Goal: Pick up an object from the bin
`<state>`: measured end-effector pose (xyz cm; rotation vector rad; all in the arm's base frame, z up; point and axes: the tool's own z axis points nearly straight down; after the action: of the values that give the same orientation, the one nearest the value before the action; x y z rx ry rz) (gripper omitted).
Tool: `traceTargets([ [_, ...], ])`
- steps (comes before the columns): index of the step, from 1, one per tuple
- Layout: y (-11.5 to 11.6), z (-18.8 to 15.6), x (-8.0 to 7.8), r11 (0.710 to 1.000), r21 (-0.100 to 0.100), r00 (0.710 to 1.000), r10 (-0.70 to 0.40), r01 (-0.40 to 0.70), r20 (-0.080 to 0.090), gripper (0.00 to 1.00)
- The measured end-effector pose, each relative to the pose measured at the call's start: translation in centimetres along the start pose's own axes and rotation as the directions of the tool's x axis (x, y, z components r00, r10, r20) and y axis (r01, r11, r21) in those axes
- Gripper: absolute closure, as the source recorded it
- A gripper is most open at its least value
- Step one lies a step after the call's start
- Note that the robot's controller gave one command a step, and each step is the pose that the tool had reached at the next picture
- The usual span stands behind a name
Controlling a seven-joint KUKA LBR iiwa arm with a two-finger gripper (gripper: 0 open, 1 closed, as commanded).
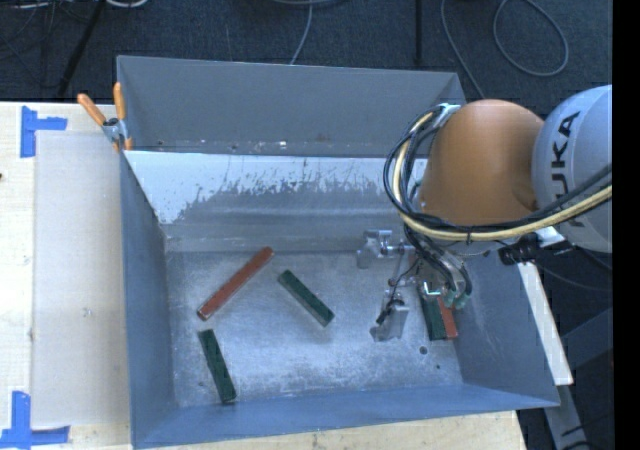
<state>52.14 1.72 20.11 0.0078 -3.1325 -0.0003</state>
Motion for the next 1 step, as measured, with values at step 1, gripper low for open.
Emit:
traceTargets([
  [1,4.6,12.52,-1.74,0.999,0.0,0.999,-0.05,0.05,0.004,0.0],
])
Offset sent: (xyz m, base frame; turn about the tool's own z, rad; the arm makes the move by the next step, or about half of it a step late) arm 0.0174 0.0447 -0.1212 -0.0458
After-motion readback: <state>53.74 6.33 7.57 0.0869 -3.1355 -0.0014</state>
